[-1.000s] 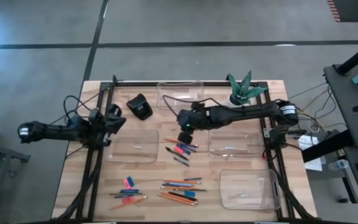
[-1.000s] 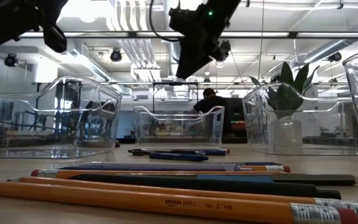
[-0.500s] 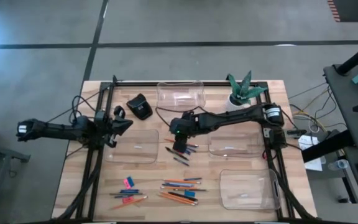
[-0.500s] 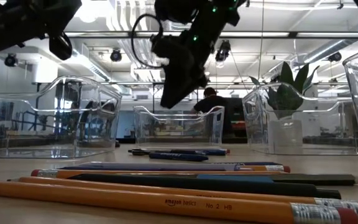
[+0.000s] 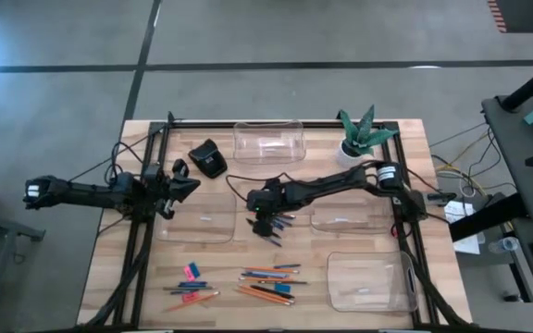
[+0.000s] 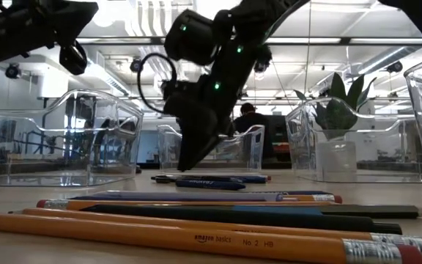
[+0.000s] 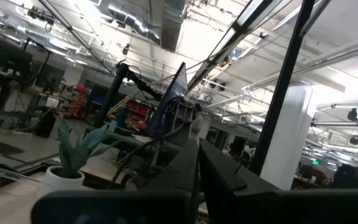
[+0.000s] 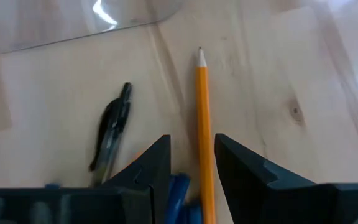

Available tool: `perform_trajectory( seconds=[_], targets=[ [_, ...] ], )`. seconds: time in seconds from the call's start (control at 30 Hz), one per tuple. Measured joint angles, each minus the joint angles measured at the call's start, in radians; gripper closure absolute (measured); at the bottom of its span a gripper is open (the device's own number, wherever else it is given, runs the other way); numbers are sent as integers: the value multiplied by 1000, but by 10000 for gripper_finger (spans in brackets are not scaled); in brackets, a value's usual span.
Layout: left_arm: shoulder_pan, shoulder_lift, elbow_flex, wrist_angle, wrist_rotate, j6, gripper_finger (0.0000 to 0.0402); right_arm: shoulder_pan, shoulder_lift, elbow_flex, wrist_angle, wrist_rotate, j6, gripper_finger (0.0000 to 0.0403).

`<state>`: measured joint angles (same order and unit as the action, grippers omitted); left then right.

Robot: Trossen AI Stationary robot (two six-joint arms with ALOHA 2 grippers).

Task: Sort crayons/erasers/pens/pencils in bins
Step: Put the yellow pencil into the top transparent bin

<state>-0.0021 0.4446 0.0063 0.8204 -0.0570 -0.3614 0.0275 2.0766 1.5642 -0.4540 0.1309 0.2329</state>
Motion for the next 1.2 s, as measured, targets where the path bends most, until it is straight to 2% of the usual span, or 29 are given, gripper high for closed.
perform_trajectory(
  seconds=[0.3, 1.2],
  targets=[
    [0, -1, 0, 1, 2, 0, 402, 2, 31, 0, 23, 41, 3, 289],
    [0, 0, 0, 1, 1, 0, 402, -12, 70, 2, 33, 54, 19, 345]
  ],
)
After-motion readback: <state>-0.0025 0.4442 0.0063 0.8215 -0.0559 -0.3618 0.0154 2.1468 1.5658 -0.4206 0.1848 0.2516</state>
